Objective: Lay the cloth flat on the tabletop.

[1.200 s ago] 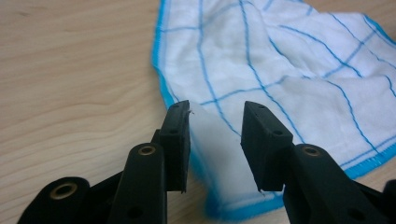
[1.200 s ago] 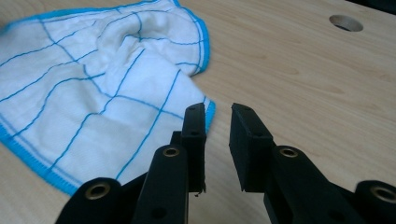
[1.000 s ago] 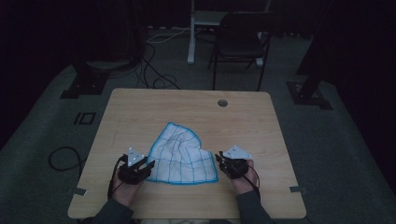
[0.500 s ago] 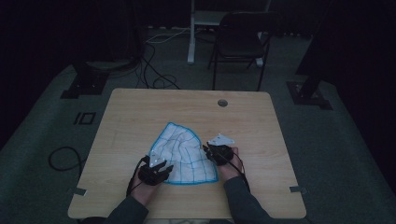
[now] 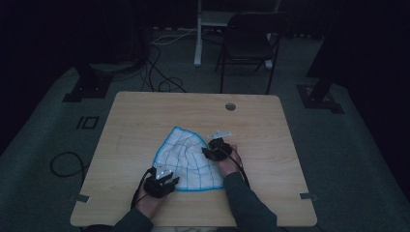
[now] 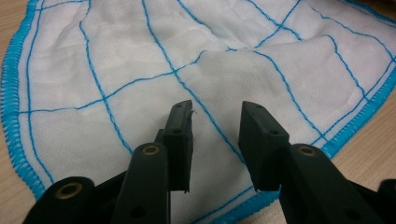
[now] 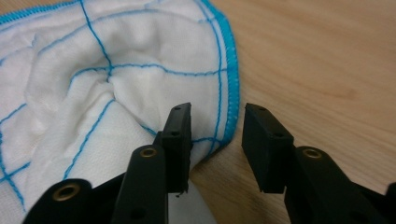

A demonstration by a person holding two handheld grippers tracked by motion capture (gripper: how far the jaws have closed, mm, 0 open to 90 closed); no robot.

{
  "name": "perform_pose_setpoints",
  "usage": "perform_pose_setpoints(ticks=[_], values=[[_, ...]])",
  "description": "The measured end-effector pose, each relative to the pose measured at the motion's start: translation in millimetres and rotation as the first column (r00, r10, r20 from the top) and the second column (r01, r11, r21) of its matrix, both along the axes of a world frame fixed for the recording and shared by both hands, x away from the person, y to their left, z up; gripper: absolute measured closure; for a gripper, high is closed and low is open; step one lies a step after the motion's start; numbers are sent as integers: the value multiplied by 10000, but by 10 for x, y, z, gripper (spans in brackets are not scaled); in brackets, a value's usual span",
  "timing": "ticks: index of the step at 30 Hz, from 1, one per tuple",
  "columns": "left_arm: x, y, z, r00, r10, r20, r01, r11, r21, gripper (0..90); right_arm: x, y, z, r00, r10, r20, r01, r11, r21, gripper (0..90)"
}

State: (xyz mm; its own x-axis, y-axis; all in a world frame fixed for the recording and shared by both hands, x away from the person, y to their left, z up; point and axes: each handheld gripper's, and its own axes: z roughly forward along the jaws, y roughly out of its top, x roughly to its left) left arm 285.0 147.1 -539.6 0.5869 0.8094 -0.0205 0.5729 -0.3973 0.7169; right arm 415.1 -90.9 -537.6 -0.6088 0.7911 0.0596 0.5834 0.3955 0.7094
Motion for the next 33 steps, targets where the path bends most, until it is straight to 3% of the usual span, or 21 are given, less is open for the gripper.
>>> perform_pose_setpoints(ticks=[4,6,9,15,18,21,27,31,33], values=[[6,7,10,10000,-25,7,24,9998,211,731,42,29,26,9998,131,-158,-133,9999,-99,840],[20,31,18,10000,-52,-52,53,9997,243,799,50,30,53,10000,77,-51,-78,9996,-255,866],[38,59,29,9998,-161,-93,165,9992,370,848,36,-9,131,9997,-24,243,31,9995,-308,870],[92,122,53,9998,-159,-129,168,9971,737,863,8,-153,340,9956,-273,894,326,9978,-584,870],[136,186,64,9999,24,-163,-10,9961,879,867,-14,-198,441,9921,-260,1228,373,9952,-908,871],[188,261,73,9995,269,-141,-253,9940,1068,869,-20,-244,528,9894,-342,1413,462,9955,-822,872],[250,362,77,9970,760,-127,-742,9912,1095,861,-34,-235,595,9880,-283,1520,393,9967,-703,871],[237,384,77,9964,841,-72,-827,9900,1142,837,-14,-189,532,9956,321,875,-295,9991,-314,784],[232,409,77,9957,925,-78,-910,9892,1148,834,-17,-190,499,9960,421,788,-405,9990,-213,766]])
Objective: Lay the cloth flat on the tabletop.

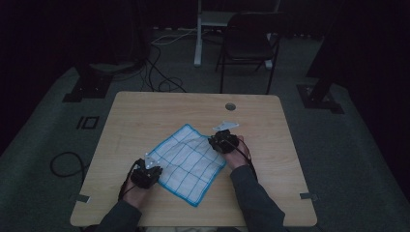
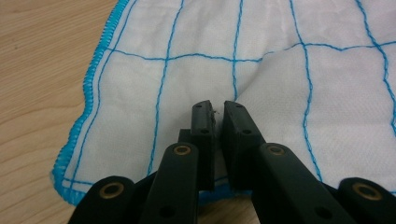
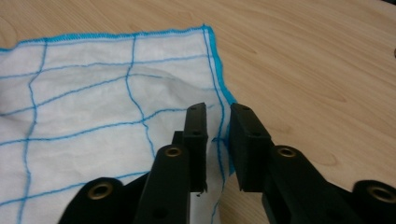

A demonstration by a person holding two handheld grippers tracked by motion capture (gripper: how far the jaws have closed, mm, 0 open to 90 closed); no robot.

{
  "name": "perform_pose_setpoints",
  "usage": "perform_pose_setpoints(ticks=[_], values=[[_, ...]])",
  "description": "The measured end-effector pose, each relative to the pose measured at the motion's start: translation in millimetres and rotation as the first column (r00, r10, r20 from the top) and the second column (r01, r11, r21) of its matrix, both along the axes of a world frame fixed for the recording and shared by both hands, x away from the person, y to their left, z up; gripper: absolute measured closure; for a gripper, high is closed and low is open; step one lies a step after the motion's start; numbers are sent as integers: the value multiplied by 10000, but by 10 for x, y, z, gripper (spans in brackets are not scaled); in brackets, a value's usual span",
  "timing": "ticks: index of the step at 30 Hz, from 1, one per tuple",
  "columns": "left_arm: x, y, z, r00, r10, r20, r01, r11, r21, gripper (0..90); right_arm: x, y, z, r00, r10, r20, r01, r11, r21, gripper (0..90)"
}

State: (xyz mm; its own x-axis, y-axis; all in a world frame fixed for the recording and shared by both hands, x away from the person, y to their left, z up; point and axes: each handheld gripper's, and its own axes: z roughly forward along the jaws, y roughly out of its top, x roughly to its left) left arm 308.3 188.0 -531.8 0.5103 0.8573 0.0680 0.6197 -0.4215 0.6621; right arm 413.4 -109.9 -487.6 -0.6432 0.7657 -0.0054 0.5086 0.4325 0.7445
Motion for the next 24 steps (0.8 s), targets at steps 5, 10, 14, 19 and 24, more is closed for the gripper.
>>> perform_pose_setpoints(ticks=[5,10,14,19,24], values=[[6,89,4,9994,336,-9,-336,9994,39,833,-27,-81,-46,9997,-227,-47,228,9994,242,760],[5,146,6,9987,510,-17,-510,9987,44,825,-127,-191,-132,9985,-547,-90,551,9969,565,751],[5,150,7,9987,519,-28,-518,9986,63,819,-232,-240,-259,9976,-604,-325,620,9967,517,745],[2,153,5,9983,579,-32,-579,9983,15,812,-347,-181,-442,9973,-369,-631,383,9991,206,803],[-7,159,3,9984,558,-23,-558,9984,-49,808,-397,-87,-468,9980,-72,-630,78,9999,86,836]])
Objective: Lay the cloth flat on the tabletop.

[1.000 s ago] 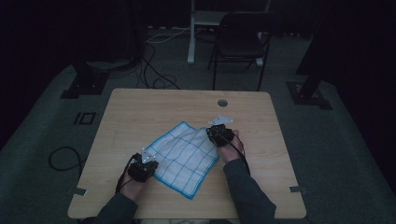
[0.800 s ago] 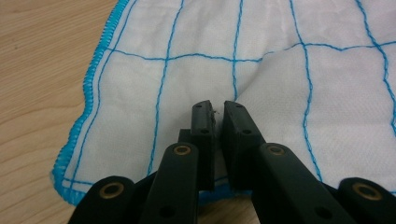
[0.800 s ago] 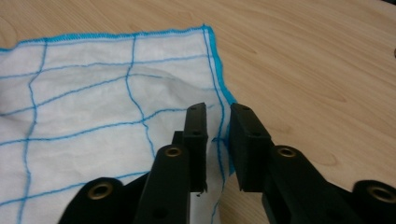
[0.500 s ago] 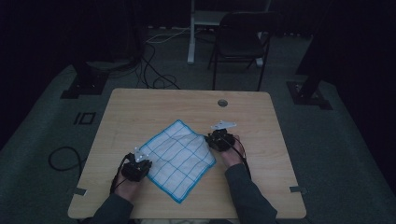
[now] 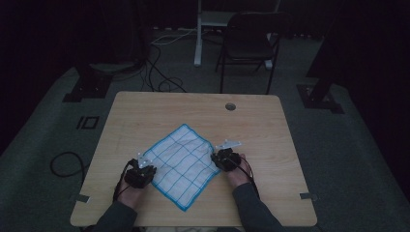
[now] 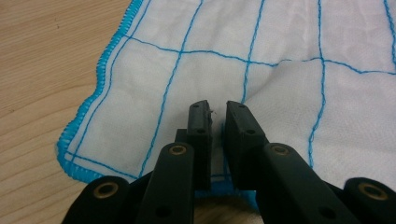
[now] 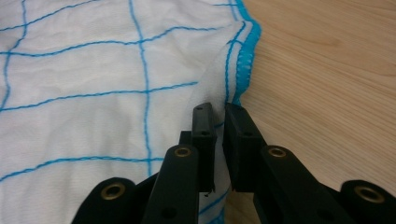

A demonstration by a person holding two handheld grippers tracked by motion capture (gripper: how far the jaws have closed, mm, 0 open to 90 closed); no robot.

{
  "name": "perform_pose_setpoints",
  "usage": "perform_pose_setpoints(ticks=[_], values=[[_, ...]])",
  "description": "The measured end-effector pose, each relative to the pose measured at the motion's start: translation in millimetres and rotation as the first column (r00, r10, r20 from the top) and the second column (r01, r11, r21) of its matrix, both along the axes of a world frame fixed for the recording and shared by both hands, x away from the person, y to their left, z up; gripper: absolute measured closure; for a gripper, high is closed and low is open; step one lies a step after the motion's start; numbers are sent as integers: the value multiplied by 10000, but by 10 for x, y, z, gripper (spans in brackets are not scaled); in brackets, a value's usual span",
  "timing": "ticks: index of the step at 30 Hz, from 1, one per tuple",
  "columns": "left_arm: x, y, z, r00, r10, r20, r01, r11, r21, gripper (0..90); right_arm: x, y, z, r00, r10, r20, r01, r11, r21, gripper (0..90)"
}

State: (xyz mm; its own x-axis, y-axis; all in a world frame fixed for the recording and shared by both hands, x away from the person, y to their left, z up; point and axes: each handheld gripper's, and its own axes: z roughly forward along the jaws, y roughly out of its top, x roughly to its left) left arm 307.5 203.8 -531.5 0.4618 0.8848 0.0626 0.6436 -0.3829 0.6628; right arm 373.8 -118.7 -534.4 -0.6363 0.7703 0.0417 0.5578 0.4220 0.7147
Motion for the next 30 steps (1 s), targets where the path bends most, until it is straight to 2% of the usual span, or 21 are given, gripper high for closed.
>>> perform_pose_setpoints(ticks=[3,6,9,11,14,17,23,30], values=[[-4,-3,-2,10000,16,21,-16,10000,-21,806,-45,59,21,9997,257,13,-257,9996,-89,829],[-8,-2,-2,10000,18,25,-18,10000,-46,803,-122,110,48,9964,843,62,-842,9964,-47,792],[-10,-3,-2,10000,22,22,-22,10000,-53,801,-211,155,57,9938,1084,234,-1074,9933,-423,775],[-12,-5,-3,10000,24,24,-24,10000,-50,800,-250,163,48,9931,1145,256,-1132,9925,-472,768],[-19,-2,-4,10000,30,15,-30,10000,-77,798,-275,145,22,9949,995,138,-989,9943,-397,749],[-21,1,-3,10000,17,5,-17,10000,-78,797,-277,78,10,9977,678,19,-677,9975,-211,674],[-23,-8,-3,10000,22,31,-22,10000,1,796,-280,-88,6,9999,-35,-123,33,9999,-151,705],[-34,-15,-5,10000,47,29,-46,10000,-16,798,-256,-282,-3,9973,-700,-222,696,9974,-207,750]])
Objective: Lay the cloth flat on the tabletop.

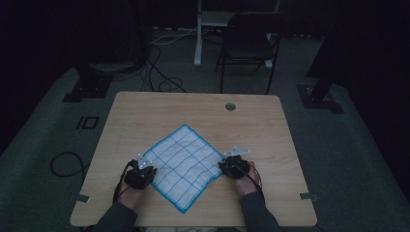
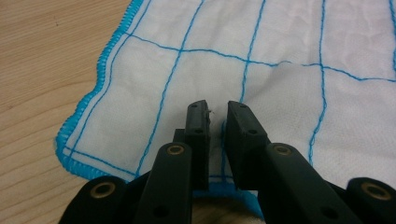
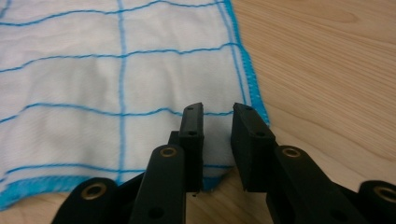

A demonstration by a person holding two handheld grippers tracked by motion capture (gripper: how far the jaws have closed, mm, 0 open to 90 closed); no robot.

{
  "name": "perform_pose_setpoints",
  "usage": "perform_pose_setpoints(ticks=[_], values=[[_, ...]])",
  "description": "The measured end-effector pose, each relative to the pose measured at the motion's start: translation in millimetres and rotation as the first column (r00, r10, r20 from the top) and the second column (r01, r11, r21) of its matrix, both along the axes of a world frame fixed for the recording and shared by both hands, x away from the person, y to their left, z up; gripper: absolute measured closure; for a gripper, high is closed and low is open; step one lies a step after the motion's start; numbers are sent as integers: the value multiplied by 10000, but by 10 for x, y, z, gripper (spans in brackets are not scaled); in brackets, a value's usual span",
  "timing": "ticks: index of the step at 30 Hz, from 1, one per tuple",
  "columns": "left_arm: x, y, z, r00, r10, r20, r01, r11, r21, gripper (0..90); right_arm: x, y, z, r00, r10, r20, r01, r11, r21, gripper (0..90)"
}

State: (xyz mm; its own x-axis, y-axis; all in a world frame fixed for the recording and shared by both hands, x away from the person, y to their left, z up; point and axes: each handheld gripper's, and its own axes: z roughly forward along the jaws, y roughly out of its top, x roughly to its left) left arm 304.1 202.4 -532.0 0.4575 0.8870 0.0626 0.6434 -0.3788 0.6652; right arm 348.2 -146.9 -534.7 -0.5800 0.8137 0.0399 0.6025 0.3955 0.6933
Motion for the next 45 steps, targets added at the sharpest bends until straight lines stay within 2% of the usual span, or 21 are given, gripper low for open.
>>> perform_pose_setpoints(ticks=[4,13,16,17,20,22,27,28,29,30,33,37,42,45], values=[[-12,-6,-2,10000,-43,7,43,10000,-14,798,20,-45,3,9999,-122,31,122,9998,-146,755],[-124,-115,-17,9988,-489,79,491,9986,-195,797,120,-80,8,9985,-523,184,534,9966,-630,747],[-127,-147,-9,9978,-646,151,650,9976,-245,786,133,-80,14,9974,-694,211,706,9956,-617,725],[-119,-171,11,9969,-725,294,734,9968,-328,785,113,-75,30,9969,-705,334,722,9960,-528,672],[-51,-235,66,9956,-805,481,827,9956,-450,784,36,-46,57,9974,-597,399,595,9982,44,638],[-19,-263,82,9949,-851,532,875,9952,-442,783,1,-18,63,9977,-500,449,497,9987,86,633],[206,-392,156,9892,-1101,963,1133,9932,-281,777,-238,183,65,9977,204,642,-228,9990,378,607],[206,-392,156,9892,-1101,963,1133,9932,-281,777,-238,183,65,9977,204,642,-228,9990,378,607],[329,-401,187,9877,-1079,1129,1115,9934,-261,777,-288,215,60,9977,256,635,-284,9986,439,606],[389,-400,197,9881,-1046,1129,1078,9939,-226,777,-393,291,33,9961,548,693,-573,9978,336,602],[560,-373,201,9895,-949,1091,968,9952,-118,779,-502,393,-3,9939,864,686,-877,9960,161,598],[720,-312,166,9923,-917,835,920,9958,3,847,-603,510,-47,9887,1300,752,-1295,9915,-115,594],[805,-273,42,9948,-972,306,964,9950,272,880,-596,505,-63,9883,1353,710,-1332,9905,-343,597],[810,-243,-4,9953,-949,199,946,9954,183,883,-582,466,-65,9892,1290,702,-1270,9914,-320,597]])
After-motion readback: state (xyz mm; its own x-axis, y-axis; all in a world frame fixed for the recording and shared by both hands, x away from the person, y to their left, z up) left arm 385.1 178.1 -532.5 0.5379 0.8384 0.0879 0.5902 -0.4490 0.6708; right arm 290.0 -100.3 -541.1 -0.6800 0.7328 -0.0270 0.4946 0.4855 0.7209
